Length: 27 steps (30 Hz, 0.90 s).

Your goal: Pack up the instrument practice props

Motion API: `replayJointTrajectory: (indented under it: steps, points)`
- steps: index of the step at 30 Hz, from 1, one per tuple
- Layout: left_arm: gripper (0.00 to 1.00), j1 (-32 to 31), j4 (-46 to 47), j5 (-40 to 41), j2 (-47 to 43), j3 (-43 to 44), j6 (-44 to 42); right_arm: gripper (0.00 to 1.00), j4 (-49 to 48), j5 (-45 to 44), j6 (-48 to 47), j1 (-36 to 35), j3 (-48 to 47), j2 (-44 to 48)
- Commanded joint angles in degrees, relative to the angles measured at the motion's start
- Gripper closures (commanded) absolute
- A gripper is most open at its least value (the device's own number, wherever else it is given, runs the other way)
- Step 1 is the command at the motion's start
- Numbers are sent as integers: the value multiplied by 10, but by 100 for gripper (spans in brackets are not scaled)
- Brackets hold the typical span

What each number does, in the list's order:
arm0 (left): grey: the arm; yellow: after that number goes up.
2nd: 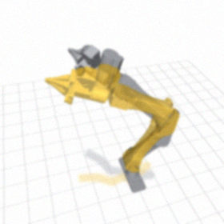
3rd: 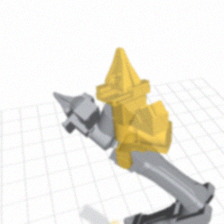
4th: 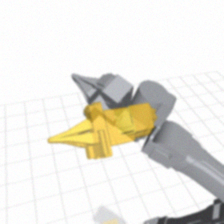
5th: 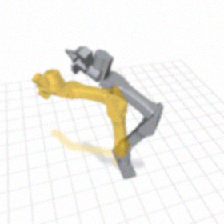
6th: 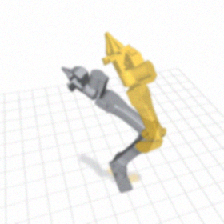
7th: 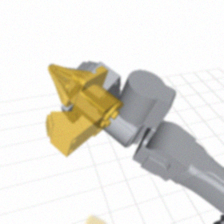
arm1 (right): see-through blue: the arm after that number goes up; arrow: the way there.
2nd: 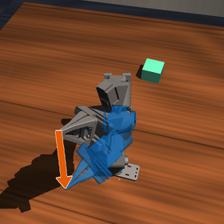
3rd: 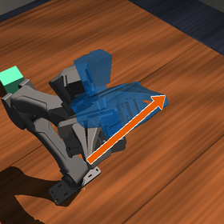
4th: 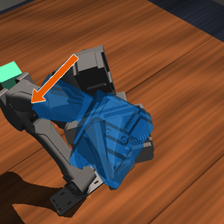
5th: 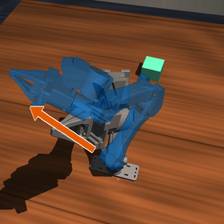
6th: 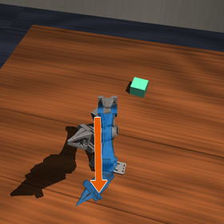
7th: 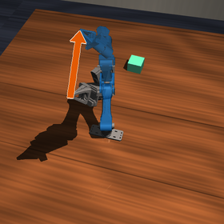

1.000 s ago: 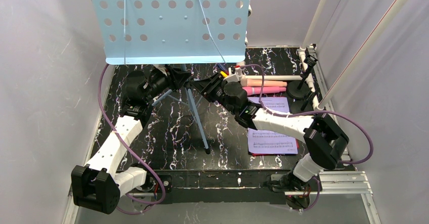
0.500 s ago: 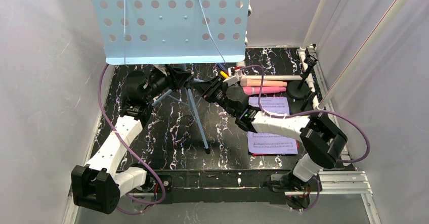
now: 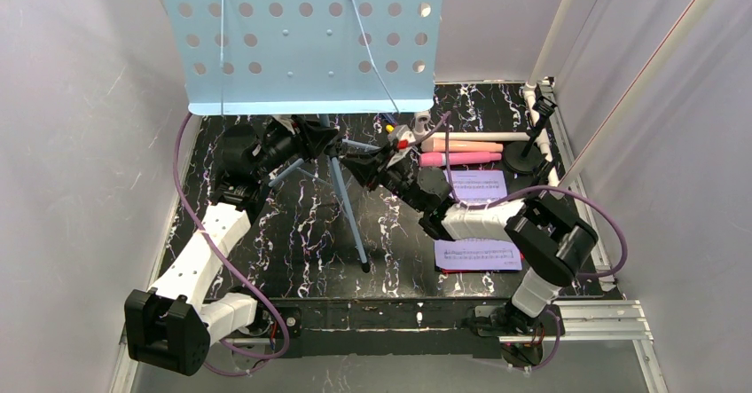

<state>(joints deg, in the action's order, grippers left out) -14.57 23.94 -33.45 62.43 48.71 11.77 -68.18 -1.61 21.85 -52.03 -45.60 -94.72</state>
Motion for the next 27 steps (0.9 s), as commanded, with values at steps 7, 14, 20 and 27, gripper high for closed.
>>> replayJointTrajectory:
  steps: [7,14,20,27]
  points:
    - [100,-5,-39,-51,-6,9,28,93,63,180,-396,56,12,-11]
    - [100,-5,-39,-55,14,11,32,39,199,166,-166,92,-59,55]
    - [100,-5,-39,-59,20,13,36,27,247,135,57,94,-93,73]
    - [100,-5,-38,-65,20,14,39,33,217,176,194,94,-117,39]
